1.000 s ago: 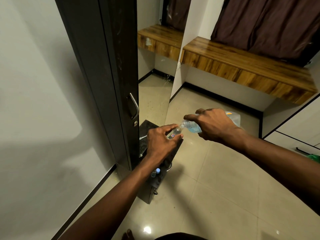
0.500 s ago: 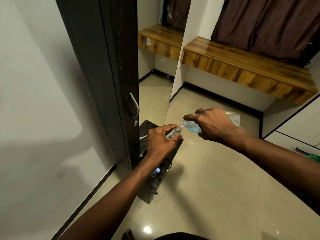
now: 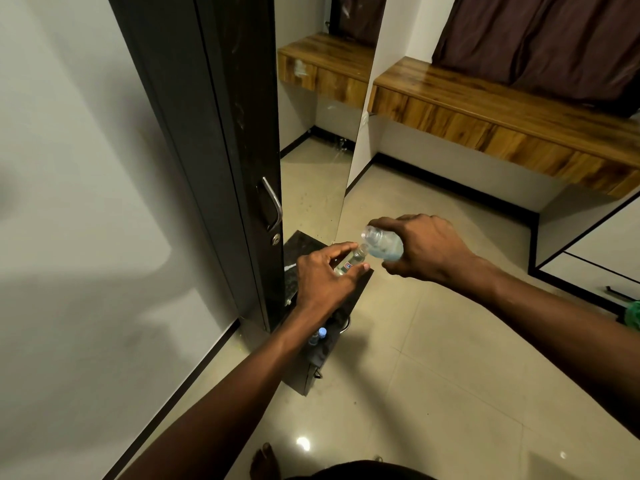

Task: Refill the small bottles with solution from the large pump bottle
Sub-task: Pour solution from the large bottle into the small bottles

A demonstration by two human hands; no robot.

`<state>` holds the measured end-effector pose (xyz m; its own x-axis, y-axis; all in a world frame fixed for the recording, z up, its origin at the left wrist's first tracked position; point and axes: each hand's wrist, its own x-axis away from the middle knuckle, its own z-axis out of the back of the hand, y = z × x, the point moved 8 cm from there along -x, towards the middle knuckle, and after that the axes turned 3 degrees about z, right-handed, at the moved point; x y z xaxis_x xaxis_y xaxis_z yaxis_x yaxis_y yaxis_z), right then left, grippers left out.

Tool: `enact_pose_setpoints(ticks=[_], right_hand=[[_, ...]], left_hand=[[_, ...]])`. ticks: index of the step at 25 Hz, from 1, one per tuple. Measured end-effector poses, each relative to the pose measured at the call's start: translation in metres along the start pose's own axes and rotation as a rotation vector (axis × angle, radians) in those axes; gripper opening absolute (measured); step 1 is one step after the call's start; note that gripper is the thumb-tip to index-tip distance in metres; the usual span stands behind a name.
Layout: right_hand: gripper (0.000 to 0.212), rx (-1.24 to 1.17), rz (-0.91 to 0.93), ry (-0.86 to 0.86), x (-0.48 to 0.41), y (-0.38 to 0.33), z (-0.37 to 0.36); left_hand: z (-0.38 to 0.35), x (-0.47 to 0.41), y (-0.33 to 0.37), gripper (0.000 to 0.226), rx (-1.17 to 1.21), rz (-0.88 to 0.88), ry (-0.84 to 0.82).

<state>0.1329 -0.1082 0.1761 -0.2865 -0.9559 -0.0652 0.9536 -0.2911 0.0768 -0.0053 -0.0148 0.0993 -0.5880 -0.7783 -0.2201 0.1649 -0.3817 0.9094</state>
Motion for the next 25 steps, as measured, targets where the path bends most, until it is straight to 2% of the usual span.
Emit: enact_pose_setpoints(ticks=[8,12,16,18,21,23,24,25], right_hand=[[0.086,-0.63,-0.184,0.195,0.011,0.016,-0.041],[0.078,-0.74,-0.2,0.278,0.018,0.014,-0.058],[0.076,-0.759,-0.225,0.297,0.027,0.014,-0.079],[0.077,-0.762,-0.241,0.289,0.033,0.014,-0.091],[0.08,-0.786,-0.261,0.26,0.038,0.012,-0.111],[0.08,-0.801,-0.27,0.251,0.043,0.011,-0.122],[0.08,-0.806,-0.277,0.248,0.045,0.01,-0.126],[0.08,-0.809,-0.281,0.246,0.046,0.01,-0.13]], left_hand=[[0.013,0.018,-0.08,0.043,-0.033,0.167,-0.02],[0.009,0.036,-0.15,0.042,-0.061,0.238,-0.056],[0.0,0.05,-0.209,0.037,-0.205,0.233,-0.078],[-0.006,0.053,-0.229,0.022,-0.193,0.332,-0.152],[-0.02,0.055,-0.263,0.031,-0.173,0.458,-0.207],[-0.025,0.055,-0.265,0.012,-0.193,0.372,-0.201],[-0.028,0.056,-0.267,0.017,-0.231,0.287,-0.197],[-0.033,0.057,-0.273,0.036,-0.258,0.218,-0.183]])
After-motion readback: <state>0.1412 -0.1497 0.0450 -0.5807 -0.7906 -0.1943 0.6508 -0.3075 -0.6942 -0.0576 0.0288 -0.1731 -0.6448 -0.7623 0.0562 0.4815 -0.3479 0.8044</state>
